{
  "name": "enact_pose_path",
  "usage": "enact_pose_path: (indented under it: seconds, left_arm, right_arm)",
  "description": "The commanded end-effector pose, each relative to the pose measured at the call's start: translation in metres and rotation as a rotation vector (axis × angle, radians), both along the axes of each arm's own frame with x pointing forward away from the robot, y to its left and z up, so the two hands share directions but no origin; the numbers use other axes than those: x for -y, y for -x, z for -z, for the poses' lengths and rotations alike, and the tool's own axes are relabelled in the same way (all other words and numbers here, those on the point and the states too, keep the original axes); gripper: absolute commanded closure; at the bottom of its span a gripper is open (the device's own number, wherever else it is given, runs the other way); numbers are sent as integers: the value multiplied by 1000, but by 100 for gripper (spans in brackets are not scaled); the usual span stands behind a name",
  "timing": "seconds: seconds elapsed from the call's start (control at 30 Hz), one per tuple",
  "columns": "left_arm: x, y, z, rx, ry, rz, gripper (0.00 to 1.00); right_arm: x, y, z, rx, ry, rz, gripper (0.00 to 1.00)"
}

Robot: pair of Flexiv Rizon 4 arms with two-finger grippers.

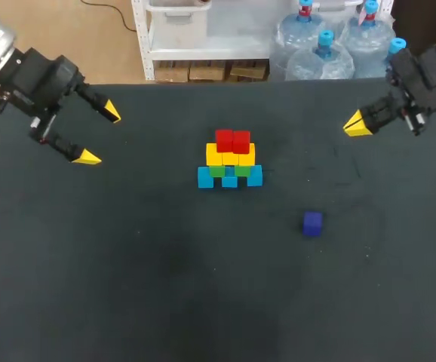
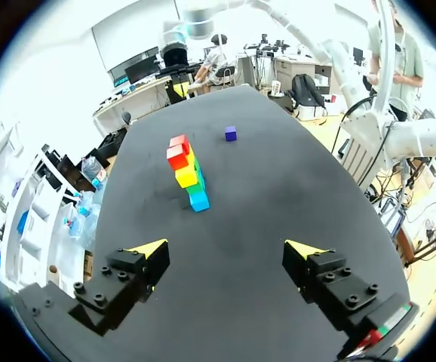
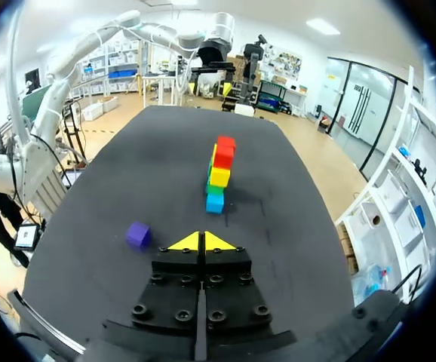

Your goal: Place the blue cubes, place green cubes on the blue cubes, place the yellow cubes on the green cubes, then place the red cubes on the yellow cubes, and place purple cube on the red cubes.

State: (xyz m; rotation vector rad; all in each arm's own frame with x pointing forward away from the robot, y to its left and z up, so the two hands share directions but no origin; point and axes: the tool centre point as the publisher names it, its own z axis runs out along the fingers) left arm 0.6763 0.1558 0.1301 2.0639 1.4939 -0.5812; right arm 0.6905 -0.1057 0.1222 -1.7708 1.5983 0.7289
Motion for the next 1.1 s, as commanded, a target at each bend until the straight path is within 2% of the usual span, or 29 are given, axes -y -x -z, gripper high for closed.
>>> enact_pose_path:
  seconds: [0.03,0.27,0.63,1.1]
  left_arm:
    - [-1,1,0,4,2,1,0]
    - [-1,1,0,4,2,1,0]
    - [-1,1,0,4,2,1,0]
    - [-1,1,0,4,2,1,0]
  right_arm:
    - [-12,-9,13,4,-45,8,100]
    - [-40,-21,25,-6,-121,24,100]
    - [-93,-26,35,-27,-125,-34,100]
    - [-130,-40,40,-37,-121,-81,100]
